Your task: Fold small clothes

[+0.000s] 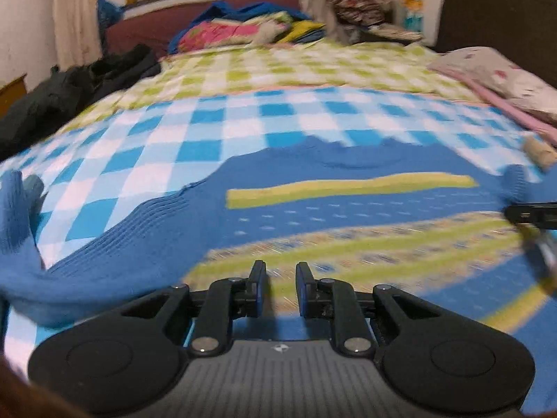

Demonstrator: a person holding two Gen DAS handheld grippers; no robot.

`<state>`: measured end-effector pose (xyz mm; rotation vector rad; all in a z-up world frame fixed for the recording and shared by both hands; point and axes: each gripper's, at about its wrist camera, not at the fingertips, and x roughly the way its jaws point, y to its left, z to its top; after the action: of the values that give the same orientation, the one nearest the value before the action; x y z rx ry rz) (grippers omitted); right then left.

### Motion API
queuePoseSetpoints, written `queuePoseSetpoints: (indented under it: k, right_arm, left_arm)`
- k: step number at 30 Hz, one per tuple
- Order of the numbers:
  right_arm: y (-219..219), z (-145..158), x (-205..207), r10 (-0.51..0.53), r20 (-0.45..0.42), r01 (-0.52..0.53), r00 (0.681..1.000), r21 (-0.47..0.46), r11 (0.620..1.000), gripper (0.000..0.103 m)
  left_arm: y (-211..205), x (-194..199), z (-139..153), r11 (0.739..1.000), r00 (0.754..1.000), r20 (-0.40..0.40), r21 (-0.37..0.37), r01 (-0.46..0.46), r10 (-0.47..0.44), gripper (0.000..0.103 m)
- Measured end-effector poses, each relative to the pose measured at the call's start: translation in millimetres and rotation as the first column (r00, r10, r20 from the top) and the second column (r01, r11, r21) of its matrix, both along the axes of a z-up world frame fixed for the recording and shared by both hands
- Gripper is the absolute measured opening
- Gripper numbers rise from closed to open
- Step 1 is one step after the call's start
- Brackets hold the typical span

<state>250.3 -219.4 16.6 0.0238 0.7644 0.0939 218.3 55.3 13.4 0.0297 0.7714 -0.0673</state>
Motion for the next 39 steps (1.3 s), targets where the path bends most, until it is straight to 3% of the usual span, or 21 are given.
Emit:
queuePoseSetpoints:
  k: [6,10,15,17,21,27,30,34,37,39]
  right_arm:
    - [-0.1,-8.6,34.7,-0.041,0.018,0.041,0.999,0.022,0.999,0.017]
    - [2.5,-7.6,40.8,-0.046,0.033,0.045,0.998,0.015,0.999,0.017]
    - [-18.7,10.4,7.5,-0.076,0.070,0.070,0.995,0.082,0.994,0.022]
    - [-38.9,20.1,-13.7,-0.120,0.097,0.110,0.988,0.102,0.989,0.028]
    - [-84.4,35.6,-40.2,-0.233,0.129,0.218,0.964,0.121,0.968,0.028]
    - [-147.7,43.4,-56.9,-0.402,0.151,0.376,0.903,0.172,0.911,0.036]
    - [-178.8,35.4,-60.4,-0.486,0.122,0.447,0.866,0.250,0.859,0.039]
    - [-218.0,26.5,-63.2,-0.582,0.089,0.500,0.809,0.416,0.759,0.040]
    - [-233.8,26.3,-61.5,-0.622,0.096,0.519,0.777,0.463,0.719,0.040]
    - [-241.2,24.6,-54.5,-0.630,0.087,0.525,0.771,0.473,0.707,0.041]
  left_arm:
    - [11.4,31.2,-4.8,0.999,0.998,0.026,-0.005,-0.050,0.050,0.026]
    - [12.9,31.1,-2.9,0.998,0.998,0.025,-0.019,-0.065,0.065,0.026]
    - [5.2,12.1,4.3,0.999,0.999,0.029,-0.008,-0.041,0.042,0.026]
    - [-3.5,4.2,10.3,1.000,0.999,0.040,-0.012,-0.020,0.021,0.026]
    - [-35.2,-6.5,21.4,0.999,0.996,0.078,-0.011,0.049,-0.048,0.026]
    - [-100.6,-12.0,28.9,0.984,0.979,0.106,-0.035,0.176,-0.172,0.027]
    - [-125.7,-11.0,29.9,0.975,0.972,0.105,-0.058,0.215,-0.208,0.027]
    - [-150.5,-7.5,30.8,0.966,0.967,0.106,-0.091,0.242,-0.233,0.030]
    - [-162.1,-5.5,30.4,0.964,0.966,0.106,-0.103,0.246,-0.236,0.031]
    - [-165.4,-4.6,30.2,0.964,0.967,0.107,-0.108,0.243,-0.232,0.032]
